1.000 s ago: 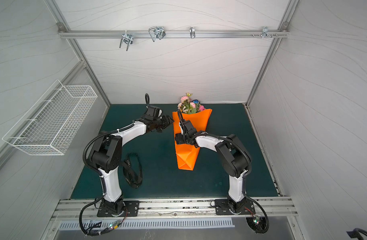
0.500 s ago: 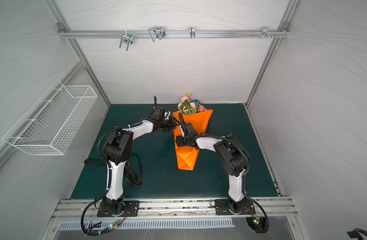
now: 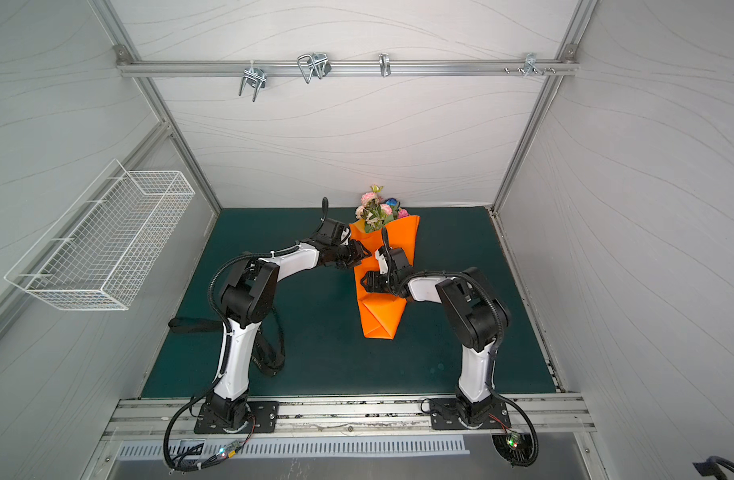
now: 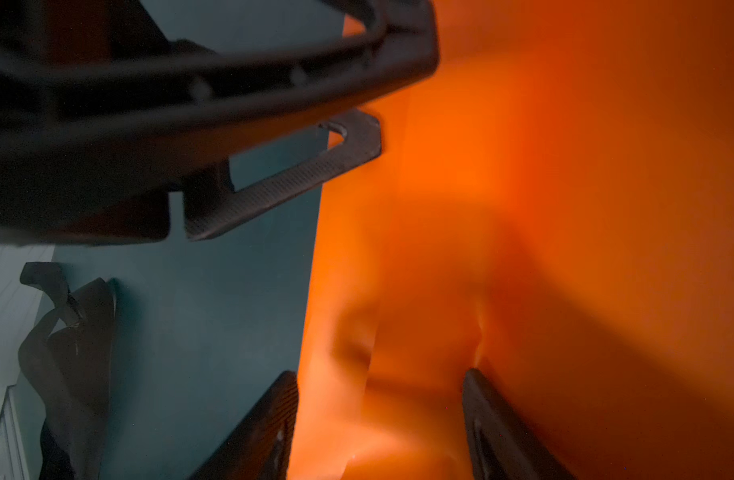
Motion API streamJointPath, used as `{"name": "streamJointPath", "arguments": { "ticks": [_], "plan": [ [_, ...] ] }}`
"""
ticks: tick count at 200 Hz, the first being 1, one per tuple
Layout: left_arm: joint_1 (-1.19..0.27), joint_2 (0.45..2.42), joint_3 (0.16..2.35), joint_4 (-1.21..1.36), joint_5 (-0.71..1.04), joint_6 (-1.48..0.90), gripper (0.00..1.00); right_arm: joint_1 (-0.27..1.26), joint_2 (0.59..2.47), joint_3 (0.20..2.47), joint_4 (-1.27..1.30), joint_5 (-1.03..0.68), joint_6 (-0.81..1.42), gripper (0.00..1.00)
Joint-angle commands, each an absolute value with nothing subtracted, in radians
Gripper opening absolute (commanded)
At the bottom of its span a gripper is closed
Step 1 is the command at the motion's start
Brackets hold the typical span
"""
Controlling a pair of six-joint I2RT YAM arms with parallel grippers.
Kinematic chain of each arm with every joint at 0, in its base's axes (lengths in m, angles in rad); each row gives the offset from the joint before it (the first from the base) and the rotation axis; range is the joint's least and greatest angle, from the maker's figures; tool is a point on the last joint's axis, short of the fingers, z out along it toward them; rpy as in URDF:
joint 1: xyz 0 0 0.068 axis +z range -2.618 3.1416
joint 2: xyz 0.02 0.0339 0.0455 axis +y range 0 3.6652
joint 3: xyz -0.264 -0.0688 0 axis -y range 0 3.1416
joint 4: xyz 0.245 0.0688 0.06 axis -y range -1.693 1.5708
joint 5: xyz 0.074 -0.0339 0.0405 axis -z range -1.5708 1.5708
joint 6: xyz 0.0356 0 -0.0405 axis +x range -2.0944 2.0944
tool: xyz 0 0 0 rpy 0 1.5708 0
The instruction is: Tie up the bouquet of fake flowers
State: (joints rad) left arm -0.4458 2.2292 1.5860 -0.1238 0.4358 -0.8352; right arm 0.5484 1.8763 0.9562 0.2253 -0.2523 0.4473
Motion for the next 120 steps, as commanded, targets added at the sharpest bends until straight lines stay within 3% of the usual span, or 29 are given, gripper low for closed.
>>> {"name": "streamJointPath", "arguments": {
  "ticks": [1, 120],
  "plan": [
    [-0.439, 2.246, 1.621, -0.13, 0.374, -0.857, 0.56, 0.545, 1.876, 0.945, 0.229, -0.275, 0.461, 0.65],
    [-0.453, 2.334, 1.653, -0.078, 0.501, -0.893, 0.55, 0.551, 1.865, 0.976, 0.192, -0.284, 0.449, 0.65]
  ]
}}
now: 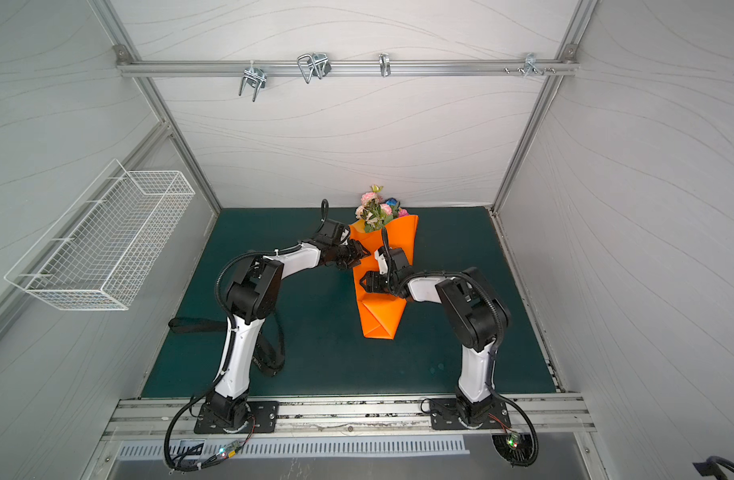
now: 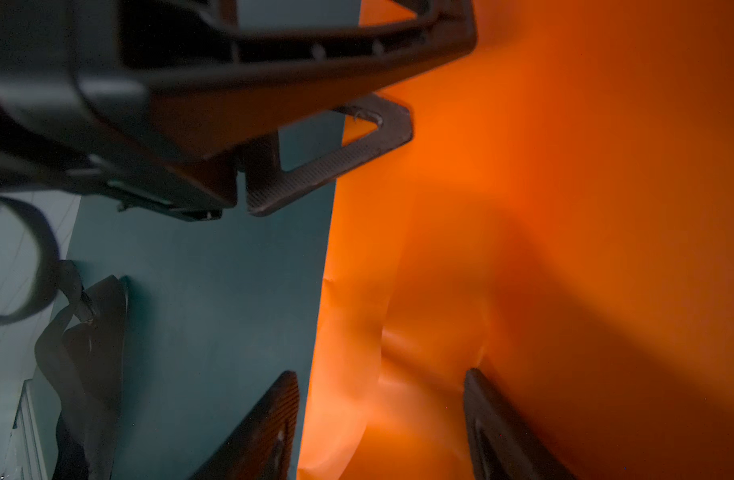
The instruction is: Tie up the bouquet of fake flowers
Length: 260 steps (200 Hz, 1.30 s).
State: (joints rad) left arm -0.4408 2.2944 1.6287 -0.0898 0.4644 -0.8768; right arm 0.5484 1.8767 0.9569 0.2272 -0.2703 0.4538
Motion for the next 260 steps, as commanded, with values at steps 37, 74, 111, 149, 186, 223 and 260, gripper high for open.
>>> {"name": "streamJointPath", "arguments": {
  "ticks": [37, 74, 111, 149, 186, 223, 260],
  "plan": [
    [-0.454, 2.339, 1.64, -0.095, 0.488, -0.894, 0.32, 0.57, 1.81, 1.026, 0.109, -0.291, 0.43, 0.65],
    [-0.452, 2.34, 1.643, -0.1, 0.483, -0.891, 0.22, 0.581, 1.696, 1.101, -0.057, -0.252, 0.401, 0.66],
    [-0.45, 2.34, 1.643, -0.096, 0.488, -0.892, 0.21, 0.574, 1.551, 1.116, -0.22, -0.118, 0.382, 0.66],
    [-0.451, 2.318, 1.631, -0.073, 0.504, -0.89, 0.22, 0.485, 1.403, 1.018, -0.361, 0.13, 0.448, 0.65],
    [-0.451, 2.273, 1.606, -0.061, 0.509, -0.875, 0.25, 0.348, 1.41, 0.915, -0.288, -0.012, 0.494, 0.65],
    [-0.451, 2.216, 1.564, -0.058, 0.502, -0.853, 0.44, 0.344, 1.544, 0.935, -0.223, -0.065, 0.465, 0.62],
    [-0.451, 2.14, 1.5, -0.08, 0.476, -0.799, 0.71, 0.344, 1.619, 0.968, -0.2, -0.09, 0.455, 0.6]
  ]
}}
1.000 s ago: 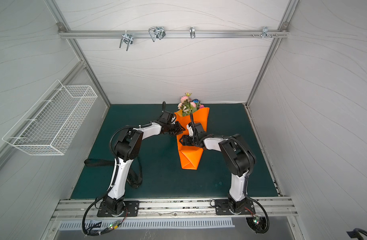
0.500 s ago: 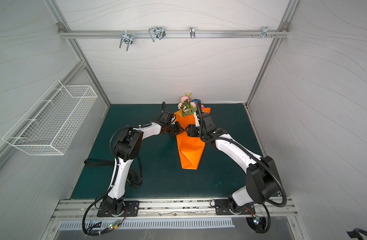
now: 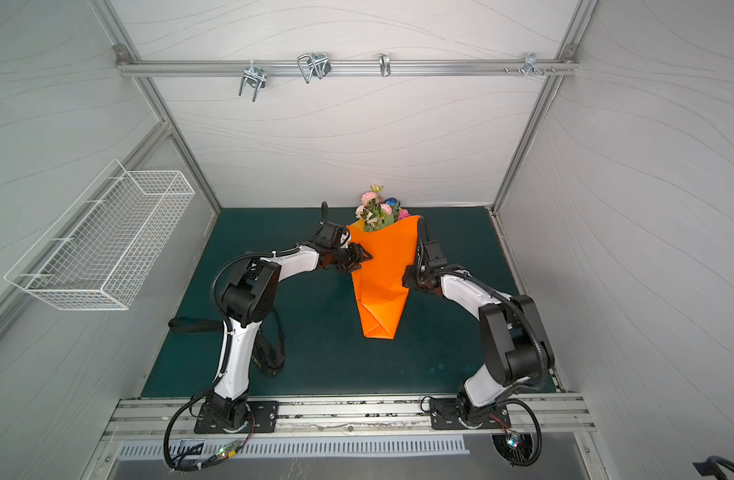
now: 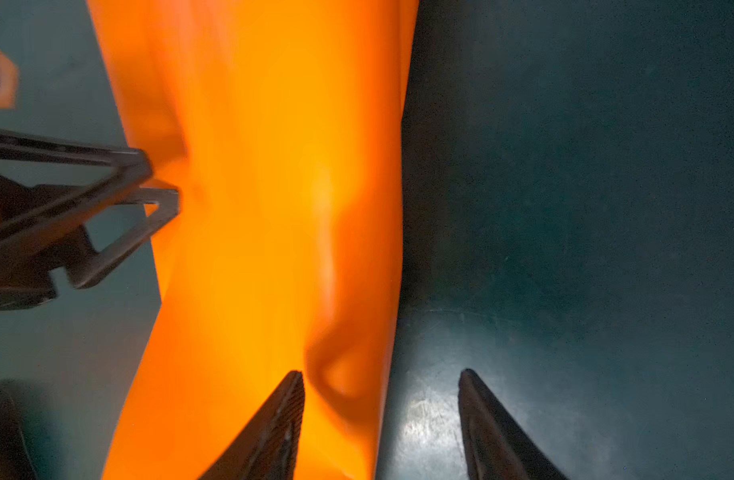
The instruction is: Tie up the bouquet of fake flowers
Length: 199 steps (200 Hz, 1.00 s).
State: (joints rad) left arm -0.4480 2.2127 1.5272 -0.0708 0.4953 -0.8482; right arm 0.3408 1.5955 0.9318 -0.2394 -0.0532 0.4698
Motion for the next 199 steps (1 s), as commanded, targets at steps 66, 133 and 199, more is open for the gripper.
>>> {"name": "streamJointPath", "arguments": {
  "ticks": [66, 133, 199],
  "plan": [
    [-0.454, 2.131, 1.478, -0.037, 0.523, -0.765, 0.75, 0.344, 1.627, 0.957, -0.173, -0.11, 0.459, 0.59],
    [-0.477, 2.166, 1.539, 0.01, 0.565, -0.775, 0.53, 0.347, 1.645, 0.984, -0.173, -0.135, 0.441, 0.6],
    [-0.472, 2.153, 1.49, -0.058, 0.494, -0.709, 0.0, 0.309, 1.622, 1.051, -0.275, -0.121, 0.396, 0.62]
  ]
}}
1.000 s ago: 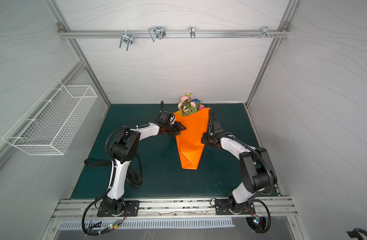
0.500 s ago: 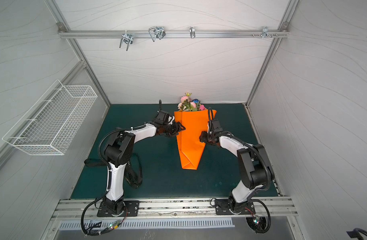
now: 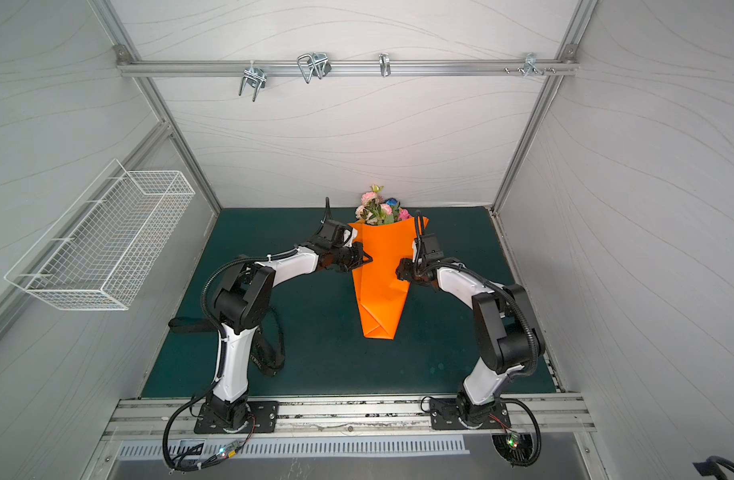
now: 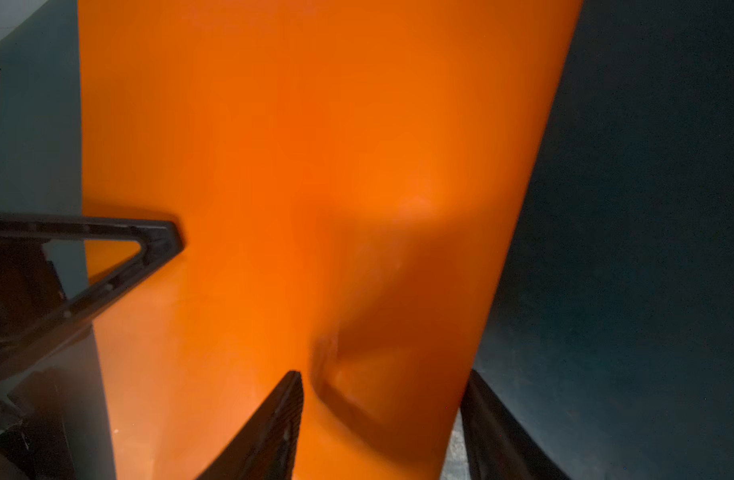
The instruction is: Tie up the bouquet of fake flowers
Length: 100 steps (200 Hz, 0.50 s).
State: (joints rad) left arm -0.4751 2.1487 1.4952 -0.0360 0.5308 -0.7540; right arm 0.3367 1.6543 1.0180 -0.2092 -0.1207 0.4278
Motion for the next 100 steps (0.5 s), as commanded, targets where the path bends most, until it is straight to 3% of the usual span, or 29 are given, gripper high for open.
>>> {"name": "streamJointPath", "arguments": {
  "ticks": [1, 55, 100],
  "plan": [
    [-0.472, 2.154, 1.49, -0.059, 0.493, -0.707, 0.0, 0.307, 1.619, 1.051, -0.276, -0.123, 0.396, 0.62],
    [-0.468, 2.15, 1.483, -0.081, 0.461, -0.65, 0.0, 0.232, 1.534, 1.017, -0.261, -0.355, 0.441, 0.6],
    [-0.468, 2.122, 1.458, -0.099, 0.422, -0.609, 0.0, 0.229, 1.619, 1.021, -0.194, -0.474, 0.482, 0.44]
  ]
}}
